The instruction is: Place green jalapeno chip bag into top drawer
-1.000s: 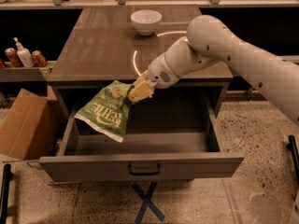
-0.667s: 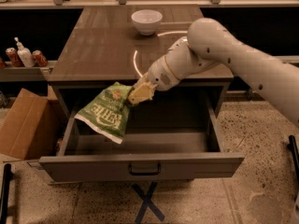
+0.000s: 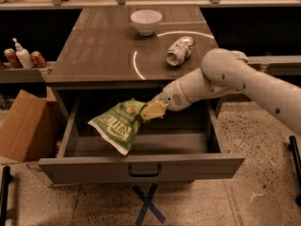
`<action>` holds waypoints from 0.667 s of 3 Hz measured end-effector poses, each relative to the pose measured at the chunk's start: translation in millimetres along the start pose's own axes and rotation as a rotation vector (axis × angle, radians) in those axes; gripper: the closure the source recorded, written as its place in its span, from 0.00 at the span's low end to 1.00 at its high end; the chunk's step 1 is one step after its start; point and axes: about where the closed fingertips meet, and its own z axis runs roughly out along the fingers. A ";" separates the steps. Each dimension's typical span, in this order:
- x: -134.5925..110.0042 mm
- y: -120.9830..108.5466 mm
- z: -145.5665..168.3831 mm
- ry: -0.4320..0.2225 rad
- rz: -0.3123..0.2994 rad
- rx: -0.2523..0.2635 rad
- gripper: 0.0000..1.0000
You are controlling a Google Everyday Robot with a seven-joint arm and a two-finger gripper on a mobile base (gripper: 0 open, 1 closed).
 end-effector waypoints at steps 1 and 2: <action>33.3 -16.3 -3.0 -0.015 0.092 0.049 1.00; 59.0 -35.6 -4.1 -0.015 0.161 0.100 1.00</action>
Offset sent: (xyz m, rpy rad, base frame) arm 0.0134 -0.0773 -0.0832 -0.0500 0.1066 -0.2888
